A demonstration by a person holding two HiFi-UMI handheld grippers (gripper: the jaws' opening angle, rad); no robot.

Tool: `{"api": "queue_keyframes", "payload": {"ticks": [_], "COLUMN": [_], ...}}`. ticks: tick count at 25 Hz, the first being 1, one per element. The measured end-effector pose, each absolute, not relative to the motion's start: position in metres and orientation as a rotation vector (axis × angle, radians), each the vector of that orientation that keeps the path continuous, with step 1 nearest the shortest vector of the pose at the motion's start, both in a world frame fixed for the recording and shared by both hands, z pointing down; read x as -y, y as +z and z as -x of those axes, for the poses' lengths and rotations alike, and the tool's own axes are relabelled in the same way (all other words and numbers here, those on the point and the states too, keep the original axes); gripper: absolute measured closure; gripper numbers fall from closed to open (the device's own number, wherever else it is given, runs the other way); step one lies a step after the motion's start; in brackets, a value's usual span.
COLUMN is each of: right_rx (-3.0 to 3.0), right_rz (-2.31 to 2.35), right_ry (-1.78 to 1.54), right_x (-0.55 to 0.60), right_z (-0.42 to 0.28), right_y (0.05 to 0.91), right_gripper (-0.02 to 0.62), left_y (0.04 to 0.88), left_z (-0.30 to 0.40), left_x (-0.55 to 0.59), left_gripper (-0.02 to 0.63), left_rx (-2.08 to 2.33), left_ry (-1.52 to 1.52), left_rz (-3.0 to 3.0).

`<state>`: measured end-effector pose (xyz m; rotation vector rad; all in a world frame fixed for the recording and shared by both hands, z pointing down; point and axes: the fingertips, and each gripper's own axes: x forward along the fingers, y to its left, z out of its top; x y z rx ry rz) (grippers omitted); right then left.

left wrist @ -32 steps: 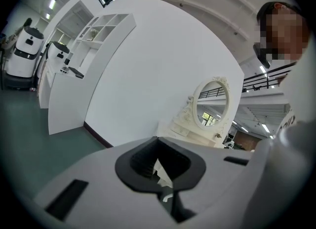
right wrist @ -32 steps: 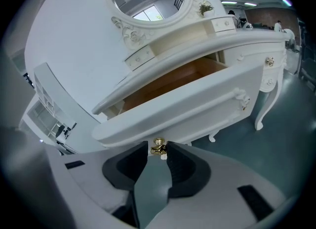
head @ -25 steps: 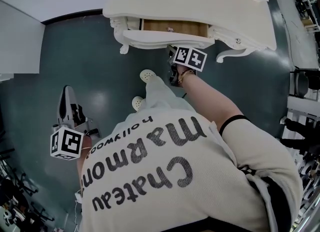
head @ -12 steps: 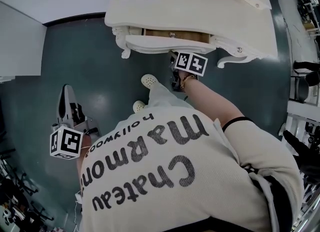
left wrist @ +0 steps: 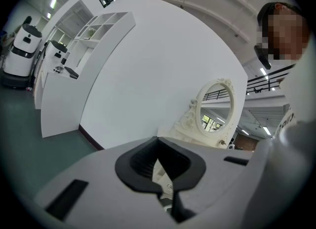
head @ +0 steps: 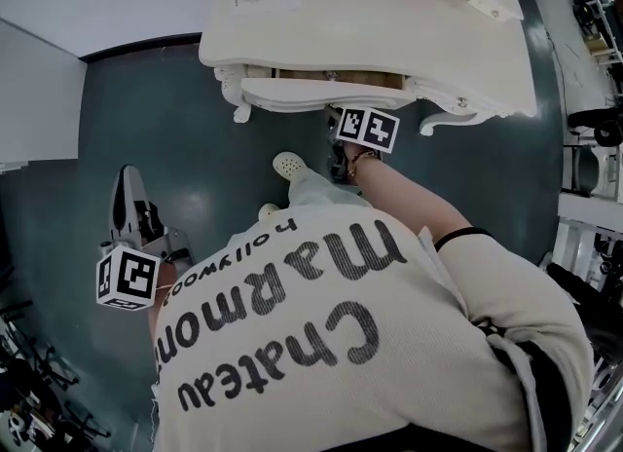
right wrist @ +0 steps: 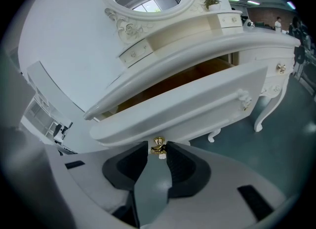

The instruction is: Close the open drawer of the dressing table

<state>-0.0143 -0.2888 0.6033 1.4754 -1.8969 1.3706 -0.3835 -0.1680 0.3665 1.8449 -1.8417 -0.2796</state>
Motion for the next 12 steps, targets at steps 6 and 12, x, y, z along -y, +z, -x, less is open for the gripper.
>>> {"api": "queue_keyframes", "payload": {"ticks": [6,12], "right_rx": [1.892,1.89], "right_rz": [-1.473,-1.472], "right_ry": [1.371,1.375], "right_x": [0.2922,0.2982], "right_z": [0.0145,0.0138], "right_y": [0.6026,0.6033], "right_gripper": [0.457,0.457], "left_y": [0.3652,0.3677], "left_z": [0.3847,0.3852], "left_x": [0.172,0.1745], "left_gripper": [0.6,0.6], "left_rx": [1.847,1.859], "left_ry": [-0.286,-0.297], "left_rz": [-1.843,-1.824]}}
